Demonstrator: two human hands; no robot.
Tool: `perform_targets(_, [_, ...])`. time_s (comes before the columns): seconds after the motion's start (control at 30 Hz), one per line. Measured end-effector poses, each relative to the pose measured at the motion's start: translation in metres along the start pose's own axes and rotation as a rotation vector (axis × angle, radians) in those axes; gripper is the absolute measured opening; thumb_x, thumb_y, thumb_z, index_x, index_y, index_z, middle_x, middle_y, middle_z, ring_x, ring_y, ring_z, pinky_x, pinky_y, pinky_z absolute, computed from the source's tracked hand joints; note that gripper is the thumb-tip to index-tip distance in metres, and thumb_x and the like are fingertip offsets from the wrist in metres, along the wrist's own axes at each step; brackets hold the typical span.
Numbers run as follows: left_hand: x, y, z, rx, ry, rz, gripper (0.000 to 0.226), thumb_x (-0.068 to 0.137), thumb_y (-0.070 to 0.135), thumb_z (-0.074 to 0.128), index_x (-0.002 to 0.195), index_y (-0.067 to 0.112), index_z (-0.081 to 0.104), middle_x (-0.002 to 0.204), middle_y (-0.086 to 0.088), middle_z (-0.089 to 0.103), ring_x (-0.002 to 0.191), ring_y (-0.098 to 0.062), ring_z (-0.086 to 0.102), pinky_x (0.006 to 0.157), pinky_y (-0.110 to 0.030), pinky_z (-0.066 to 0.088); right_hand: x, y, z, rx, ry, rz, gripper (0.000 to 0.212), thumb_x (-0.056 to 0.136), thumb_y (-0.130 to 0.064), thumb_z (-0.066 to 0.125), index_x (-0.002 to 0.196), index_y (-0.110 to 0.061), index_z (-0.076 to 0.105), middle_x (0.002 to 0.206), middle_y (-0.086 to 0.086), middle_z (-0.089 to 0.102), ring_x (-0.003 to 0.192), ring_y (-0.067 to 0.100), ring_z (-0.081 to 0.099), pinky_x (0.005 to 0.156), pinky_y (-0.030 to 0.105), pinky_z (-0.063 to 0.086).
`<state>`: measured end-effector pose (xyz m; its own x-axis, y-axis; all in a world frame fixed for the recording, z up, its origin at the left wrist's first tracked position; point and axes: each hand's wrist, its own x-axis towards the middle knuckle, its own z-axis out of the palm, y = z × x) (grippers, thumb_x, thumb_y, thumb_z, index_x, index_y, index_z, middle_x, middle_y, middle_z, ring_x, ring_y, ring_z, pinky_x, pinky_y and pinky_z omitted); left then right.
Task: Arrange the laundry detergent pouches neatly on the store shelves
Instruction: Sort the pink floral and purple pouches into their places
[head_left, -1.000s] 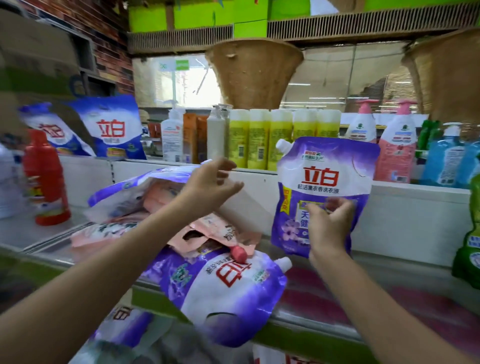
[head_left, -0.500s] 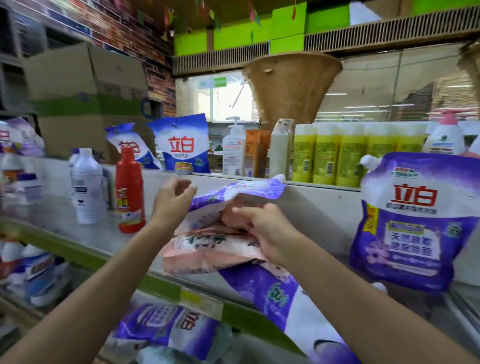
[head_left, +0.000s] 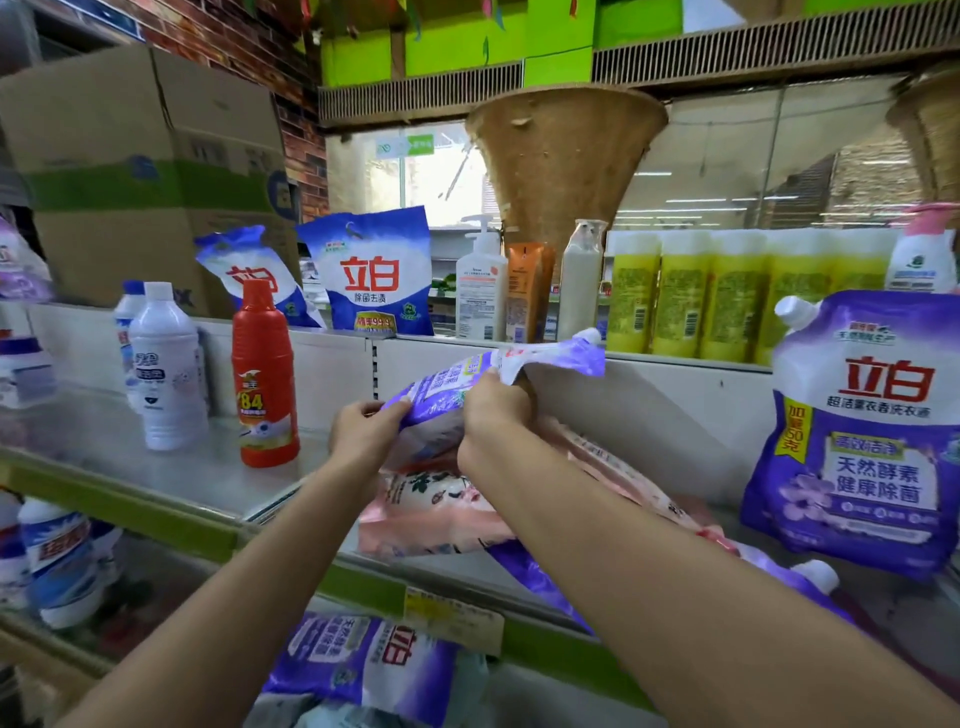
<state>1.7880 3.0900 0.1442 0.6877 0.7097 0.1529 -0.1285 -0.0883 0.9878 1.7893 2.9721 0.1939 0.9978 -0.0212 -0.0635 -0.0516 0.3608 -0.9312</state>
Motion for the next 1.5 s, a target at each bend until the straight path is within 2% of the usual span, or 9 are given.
perform_targets(0.13, [-0.007,0.006,0.002,-0.223,0.027,-0.081,0.04,0.079,0.017,0.076,0.112,0.001,0.061,0.1,-0.019,0.064,0.065,-0.021,0.056,0.052,-0.024,0.048,0.0,-0.006,0.002,-0.015,0.037,-0.18,0.034,0.097,-0.033,0.048,0.127,-0.026,0.064,0.124,0.004,0.067,0.108,0.026,0.062,0.097,0.033,0.049])
perform_targets(0.27, [-0.023,0.007,0.007,-0.283,0.008,-0.131,0.039,0.08,0.024,0.075,0.11,0.003,0.06,0.093,-0.013,0.061,0.063,-0.015,0.05,0.05,-0.024,0.039,0.002,-0.036,-0.01,0.092,-0.077,-0.192,0.03,0.098,-0.027,0.053,0.121,-0.013,0.066,0.103,0.003,0.067,0.083,0.02,0.058,0.058,0.013,0.046])
perform_targets(0.33, [-0.028,0.005,0.01,-0.253,-0.013,-0.116,0.04,0.083,0.026,0.072,0.111,0.0,0.061,0.093,-0.012,0.061,0.061,-0.011,0.046,0.053,-0.024,0.035,0.001,-0.048,-0.019,0.2,-0.152,-0.213,0.022,0.097,-0.021,0.056,0.116,-0.017,0.066,0.107,0.003,0.07,0.089,0.025,0.066,0.074,0.019,0.056])
perform_targets(0.47, [-0.035,0.011,0.004,-0.272,-0.162,-0.03,0.089,0.058,0.054,0.083,0.123,0.001,0.053,0.109,-0.014,0.066,0.086,-0.016,0.061,0.074,-0.029,0.047,0.0,-0.063,-0.046,0.386,-0.354,-0.225,0.01,0.096,-0.014,0.057,0.101,-0.016,0.066,0.104,0.011,0.072,0.093,0.032,0.07,0.086,0.059,0.053])
perform_targets(0.63, [-0.044,0.026,-0.01,-0.118,-0.485,0.155,0.131,0.032,0.057,0.091,0.144,0.023,0.032,0.134,-0.009,0.051,0.122,-0.023,0.053,0.106,-0.039,0.038,0.009,-0.093,-0.094,0.403,-0.429,-0.22,0.037,0.093,-0.012,0.06,0.127,0.001,0.057,0.115,0.022,0.068,0.09,0.034,0.071,0.064,0.048,0.06])
perform_targets(0.8, [-0.075,0.038,0.019,0.066,-0.938,0.212,0.074,0.066,0.015,0.085,0.132,0.022,0.053,0.122,-0.006,0.068,0.114,-0.025,0.064,0.101,-0.044,0.048,0.024,-0.106,-0.143,0.269,-0.435,-0.262,0.041,0.089,-0.012,0.066,0.127,-0.002,0.057,0.116,0.022,0.068,0.104,0.037,0.068,0.087,0.061,0.053])
perform_targets(1.13, [-0.113,0.034,0.07,0.019,-0.917,0.227,0.063,0.057,0.013,0.087,0.114,0.009,0.061,0.103,-0.005,0.075,0.096,-0.023,0.071,0.084,-0.037,0.056,0.032,-0.074,-0.212,0.142,-0.501,-0.272,0.032,0.089,-0.015,0.06,0.121,-0.013,0.063,0.108,0.007,0.074,0.092,0.021,0.073,0.077,0.04,0.061])
perform_targets(1.3, [-0.126,0.044,0.076,0.003,-0.832,0.196,0.077,0.032,0.031,0.097,0.102,0.011,0.068,0.099,-0.01,0.076,0.091,-0.028,0.073,0.081,-0.039,0.057,0.023,-0.061,-0.225,0.219,-0.492,-0.207,0.042,0.085,-0.026,0.063,0.125,-0.013,0.061,0.118,0.012,0.07,0.106,0.03,0.068,0.087,0.051,0.056])
perform_targets(1.5, [-0.189,0.063,0.112,-0.069,-0.856,0.303,0.031,0.067,0.002,0.082,0.093,0.016,0.072,0.085,0.0,0.077,0.072,-0.011,0.073,0.056,-0.017,0.053,0.013,-0.106,-0.278,0.18,-0.432,-0.378,0.023,0.091,-0.017,0.059,0.113,-0.015,0.067,0.109,0.008,0.074,0.099,0.024,0.071,0.086,0.048,0.057])
